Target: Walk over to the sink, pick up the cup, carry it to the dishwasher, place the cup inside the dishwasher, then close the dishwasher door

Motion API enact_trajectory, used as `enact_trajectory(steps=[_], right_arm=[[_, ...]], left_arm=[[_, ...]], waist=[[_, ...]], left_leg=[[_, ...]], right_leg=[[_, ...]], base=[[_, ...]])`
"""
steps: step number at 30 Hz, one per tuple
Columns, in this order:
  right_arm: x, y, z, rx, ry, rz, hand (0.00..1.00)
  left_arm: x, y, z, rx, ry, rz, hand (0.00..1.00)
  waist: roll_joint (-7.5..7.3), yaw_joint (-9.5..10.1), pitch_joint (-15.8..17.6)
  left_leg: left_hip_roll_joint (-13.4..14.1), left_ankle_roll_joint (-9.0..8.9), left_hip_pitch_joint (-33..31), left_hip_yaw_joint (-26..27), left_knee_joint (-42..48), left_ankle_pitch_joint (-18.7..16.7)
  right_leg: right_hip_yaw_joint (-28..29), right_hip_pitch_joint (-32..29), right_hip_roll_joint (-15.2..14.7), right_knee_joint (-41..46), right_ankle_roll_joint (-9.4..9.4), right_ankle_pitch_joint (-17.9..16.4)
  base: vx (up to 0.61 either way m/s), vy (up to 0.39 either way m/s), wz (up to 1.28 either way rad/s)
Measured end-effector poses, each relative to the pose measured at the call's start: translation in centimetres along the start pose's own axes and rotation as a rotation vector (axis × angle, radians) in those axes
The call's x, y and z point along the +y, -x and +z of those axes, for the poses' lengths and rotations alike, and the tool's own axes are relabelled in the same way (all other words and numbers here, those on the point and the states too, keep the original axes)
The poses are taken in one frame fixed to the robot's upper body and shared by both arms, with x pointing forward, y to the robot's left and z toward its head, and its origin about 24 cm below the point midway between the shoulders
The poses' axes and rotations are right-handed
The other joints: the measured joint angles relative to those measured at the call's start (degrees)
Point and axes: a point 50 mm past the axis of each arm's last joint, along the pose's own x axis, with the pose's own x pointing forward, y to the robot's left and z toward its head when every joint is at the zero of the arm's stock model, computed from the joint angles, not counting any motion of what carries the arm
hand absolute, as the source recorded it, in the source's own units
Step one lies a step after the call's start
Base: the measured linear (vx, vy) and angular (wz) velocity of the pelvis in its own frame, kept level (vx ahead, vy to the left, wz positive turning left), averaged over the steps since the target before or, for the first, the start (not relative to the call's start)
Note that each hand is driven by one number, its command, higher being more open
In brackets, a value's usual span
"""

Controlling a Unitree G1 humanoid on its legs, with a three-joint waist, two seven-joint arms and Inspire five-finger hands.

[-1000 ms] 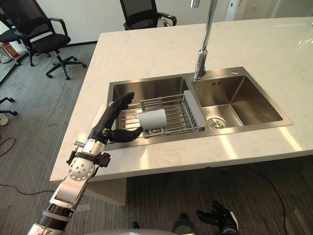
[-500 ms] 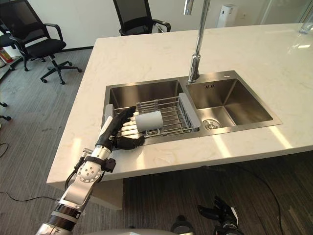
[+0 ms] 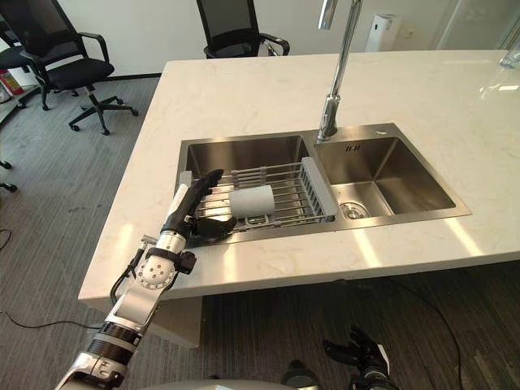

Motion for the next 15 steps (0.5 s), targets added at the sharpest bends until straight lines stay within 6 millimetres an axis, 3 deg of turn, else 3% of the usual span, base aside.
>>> enact_trajectory(steps=[15], right_arm=[[0.1,0.1,-0.2,0.005,-0.002,0.006,0.90]], left_arm=[[-0.3,-1.5,1.1,-0.047,-0.179,-0.044,0.90]], waist=[[0.12,-0.64,0.0]], left_leg=[[0.1,-0.14,0.0,0.7,0.0,-0.1]], right_leg=[[0.5,0.1,0.1,-0.9,-0.04,0.6]], base=[[-0.01,-0.001,-0.01]])
